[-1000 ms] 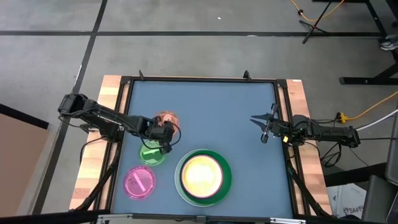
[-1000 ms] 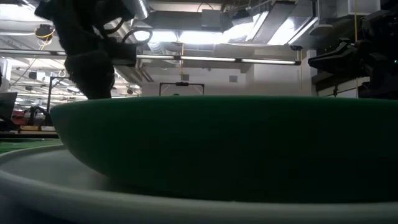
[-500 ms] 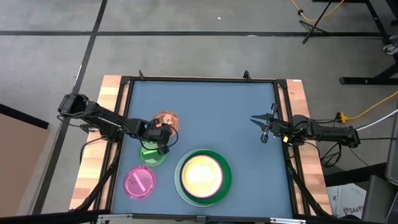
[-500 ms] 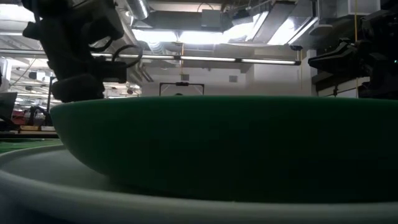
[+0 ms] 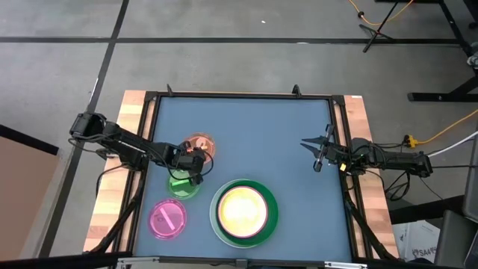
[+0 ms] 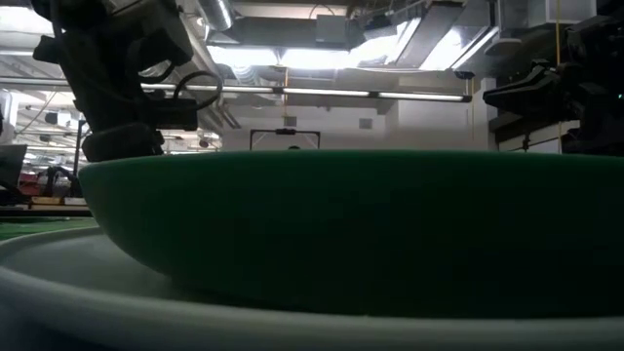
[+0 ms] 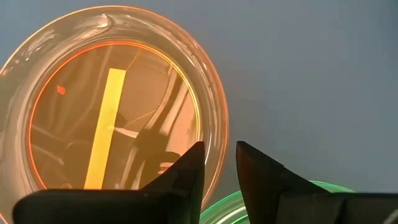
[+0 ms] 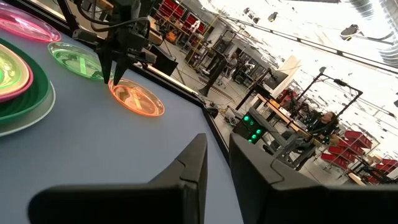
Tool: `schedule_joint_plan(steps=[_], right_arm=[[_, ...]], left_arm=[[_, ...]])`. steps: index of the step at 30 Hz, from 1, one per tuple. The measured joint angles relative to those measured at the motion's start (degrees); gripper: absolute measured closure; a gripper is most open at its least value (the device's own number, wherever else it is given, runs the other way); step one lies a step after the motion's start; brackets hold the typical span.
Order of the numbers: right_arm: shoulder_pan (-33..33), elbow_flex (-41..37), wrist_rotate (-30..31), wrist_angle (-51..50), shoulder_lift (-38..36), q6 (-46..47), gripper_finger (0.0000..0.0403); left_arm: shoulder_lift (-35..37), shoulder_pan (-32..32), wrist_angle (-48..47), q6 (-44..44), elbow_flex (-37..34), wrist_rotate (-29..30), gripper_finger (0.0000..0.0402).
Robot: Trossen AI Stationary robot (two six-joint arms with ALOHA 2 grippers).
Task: Stack plastic plates
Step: Stack the orange plate on the green plate
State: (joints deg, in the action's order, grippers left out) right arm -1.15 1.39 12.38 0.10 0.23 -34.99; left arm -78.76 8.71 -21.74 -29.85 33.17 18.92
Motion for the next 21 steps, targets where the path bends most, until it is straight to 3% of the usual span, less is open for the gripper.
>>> schedule_joint_plan(steps=[21], right_arm=[[0.0,0.0,0.0,0.0,0.0,0.0,0.0341]], left_arm=[[0.0,-0.1,0.0,0.5,0.0,0.0,0.0317]])
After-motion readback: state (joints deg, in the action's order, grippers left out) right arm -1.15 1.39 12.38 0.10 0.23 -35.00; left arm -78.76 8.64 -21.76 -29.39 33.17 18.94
